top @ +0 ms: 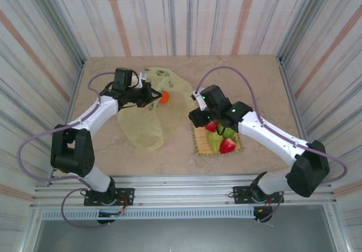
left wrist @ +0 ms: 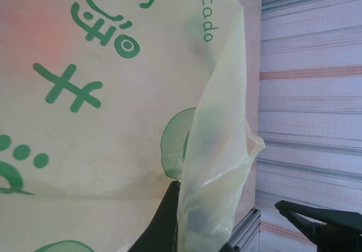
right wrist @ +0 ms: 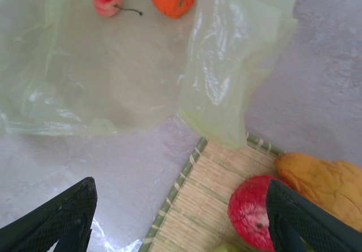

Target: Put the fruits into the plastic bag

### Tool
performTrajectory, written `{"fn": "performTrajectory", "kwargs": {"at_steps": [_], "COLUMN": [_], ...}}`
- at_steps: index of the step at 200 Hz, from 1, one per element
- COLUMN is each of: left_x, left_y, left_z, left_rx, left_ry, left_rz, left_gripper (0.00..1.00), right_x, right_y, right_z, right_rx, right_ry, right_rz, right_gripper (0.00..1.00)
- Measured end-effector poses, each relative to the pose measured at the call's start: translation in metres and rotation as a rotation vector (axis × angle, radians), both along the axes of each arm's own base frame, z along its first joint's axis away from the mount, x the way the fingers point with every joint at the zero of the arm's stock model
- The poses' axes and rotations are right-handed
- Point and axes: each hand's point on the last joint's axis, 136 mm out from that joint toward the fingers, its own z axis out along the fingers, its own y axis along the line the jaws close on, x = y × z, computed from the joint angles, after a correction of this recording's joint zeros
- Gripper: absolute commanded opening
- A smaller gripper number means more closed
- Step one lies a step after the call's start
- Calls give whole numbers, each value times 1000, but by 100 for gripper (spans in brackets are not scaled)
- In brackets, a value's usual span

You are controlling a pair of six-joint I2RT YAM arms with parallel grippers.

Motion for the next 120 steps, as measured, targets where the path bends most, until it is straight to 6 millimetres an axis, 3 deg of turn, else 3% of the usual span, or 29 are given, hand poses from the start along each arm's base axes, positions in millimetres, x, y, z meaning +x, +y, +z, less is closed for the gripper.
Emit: {"fn": "performTrajectory", "kwargs": {"at_steps": [26,48,120], "left_x": [0,0,-1], "left_y": [0,0,-1], "left_z": [0,0,1], "left_rx": [-1,-1,-8], "left_ry": [0,0,2], "left_rz": [-1,-1,-9], "left_gripper": [0,0,0], "right_x": [-6,-13,-58], "right_y": [-15,-30,-67], "right_z": [21,27,-22], "right_rx": [62,71,-70], "right_ry": [-2,19,293], "right_rz": [-38,-78,-250], "right_gripper": [79,80,80]}}
